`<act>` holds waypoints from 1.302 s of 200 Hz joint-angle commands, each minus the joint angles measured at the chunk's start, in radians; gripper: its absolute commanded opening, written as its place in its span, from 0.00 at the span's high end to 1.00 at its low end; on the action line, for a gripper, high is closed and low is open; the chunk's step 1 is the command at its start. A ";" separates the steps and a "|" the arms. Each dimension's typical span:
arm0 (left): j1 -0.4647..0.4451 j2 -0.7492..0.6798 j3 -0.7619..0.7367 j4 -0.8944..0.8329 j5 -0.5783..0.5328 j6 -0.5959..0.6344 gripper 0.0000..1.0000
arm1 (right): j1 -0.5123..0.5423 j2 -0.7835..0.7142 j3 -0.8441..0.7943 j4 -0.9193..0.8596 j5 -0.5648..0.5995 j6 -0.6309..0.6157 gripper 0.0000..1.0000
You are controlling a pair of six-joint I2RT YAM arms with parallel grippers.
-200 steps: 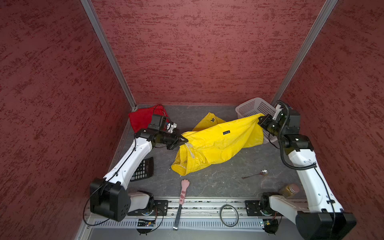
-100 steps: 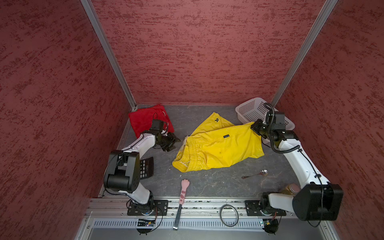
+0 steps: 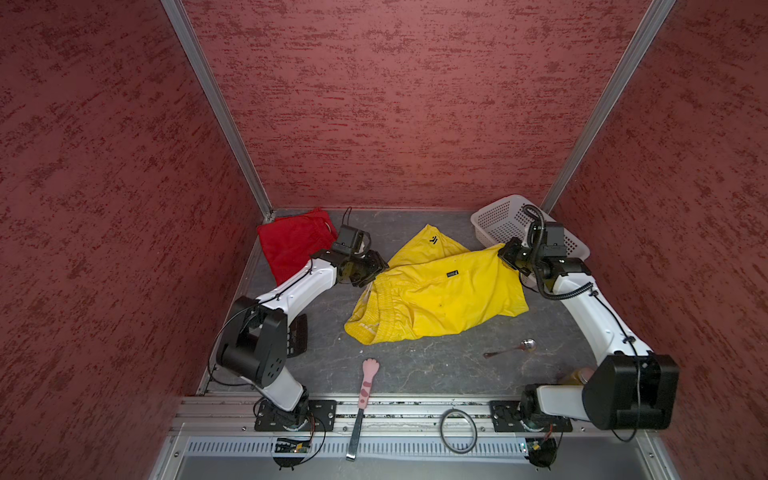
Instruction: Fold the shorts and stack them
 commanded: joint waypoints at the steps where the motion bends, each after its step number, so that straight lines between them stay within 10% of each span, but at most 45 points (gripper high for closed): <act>1: -0.023 0.059 0.039 -0.044 -0.068 0.003 0.36 | -0.005 0.000 0.030 0.022 -0.004 -0.013 1.00; 218: -0.067 0.225 0.053 -0.021 -0.227 0.003 0.38 | -0.005 0.051 0.039 0.036 -0.016 -0.011 1.00; 260: -0.053 0.225 0.054 0.094 -0.167 -0.009 0.51 | -0.004 0.053 0.032 0.044 -0.035 -0.003 1.00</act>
